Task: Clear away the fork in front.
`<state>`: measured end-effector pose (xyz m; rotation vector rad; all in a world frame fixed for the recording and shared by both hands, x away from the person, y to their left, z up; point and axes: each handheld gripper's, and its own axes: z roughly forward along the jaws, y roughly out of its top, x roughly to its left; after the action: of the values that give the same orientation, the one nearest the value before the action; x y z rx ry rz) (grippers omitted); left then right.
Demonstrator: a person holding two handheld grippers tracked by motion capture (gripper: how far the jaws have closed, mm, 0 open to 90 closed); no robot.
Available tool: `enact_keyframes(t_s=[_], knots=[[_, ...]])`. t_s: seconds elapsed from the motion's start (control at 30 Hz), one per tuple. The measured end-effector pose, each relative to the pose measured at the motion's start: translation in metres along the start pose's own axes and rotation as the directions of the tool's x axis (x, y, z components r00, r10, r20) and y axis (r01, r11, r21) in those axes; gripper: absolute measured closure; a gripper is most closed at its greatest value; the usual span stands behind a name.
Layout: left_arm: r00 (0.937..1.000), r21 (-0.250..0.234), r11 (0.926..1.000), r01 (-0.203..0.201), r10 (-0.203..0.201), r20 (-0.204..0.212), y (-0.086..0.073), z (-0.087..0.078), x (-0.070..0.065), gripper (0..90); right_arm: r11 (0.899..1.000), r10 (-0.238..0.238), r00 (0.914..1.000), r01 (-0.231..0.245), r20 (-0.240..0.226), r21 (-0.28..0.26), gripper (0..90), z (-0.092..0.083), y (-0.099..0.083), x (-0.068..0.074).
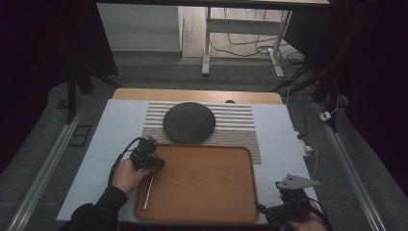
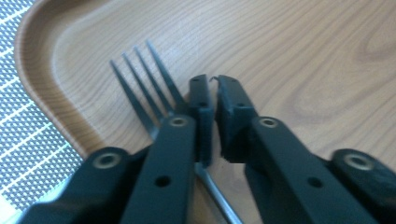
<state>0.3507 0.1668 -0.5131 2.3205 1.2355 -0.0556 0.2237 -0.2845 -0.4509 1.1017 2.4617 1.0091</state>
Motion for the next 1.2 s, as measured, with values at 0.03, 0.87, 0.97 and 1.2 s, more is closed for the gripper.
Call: enact_keyframes(t_s=[0.03,0.87,0.97,1.2], knots=[[1.0000,-0.006,1.0000,-0.004,0.004,-0.002,0.000,-0.001,0.000,76.5,1.000,0.000,1.0000,0.000,-0.001,0.000,0.0,0.000,0.000,0.000],[0.9893,-0.269,0.9577,-0.101,0.126,0.074,-0.029,-0.060,-0.022,10.7,1.000,0.001,1.0000,-0.001,0.001,-0.004,0.0,-0.001,0.000,0.000],[0.9883,-0.294,0.9505,-0.101,0.130,0.080,-0.034,-0.067,-0.025,6.7,1.000,0.001,1.0000,-0.001,0.003,-0.003,0.0,-0.001,0.000,0.000],[0.9864,-0.332,0.9376,-0.103,0.139,0.088,-0.050,-0.078,-0.031,2.6,1.000,0.002,1.0000,-0.002,0.002,-0.003,0.0,-0.001,0.000,0.000]])
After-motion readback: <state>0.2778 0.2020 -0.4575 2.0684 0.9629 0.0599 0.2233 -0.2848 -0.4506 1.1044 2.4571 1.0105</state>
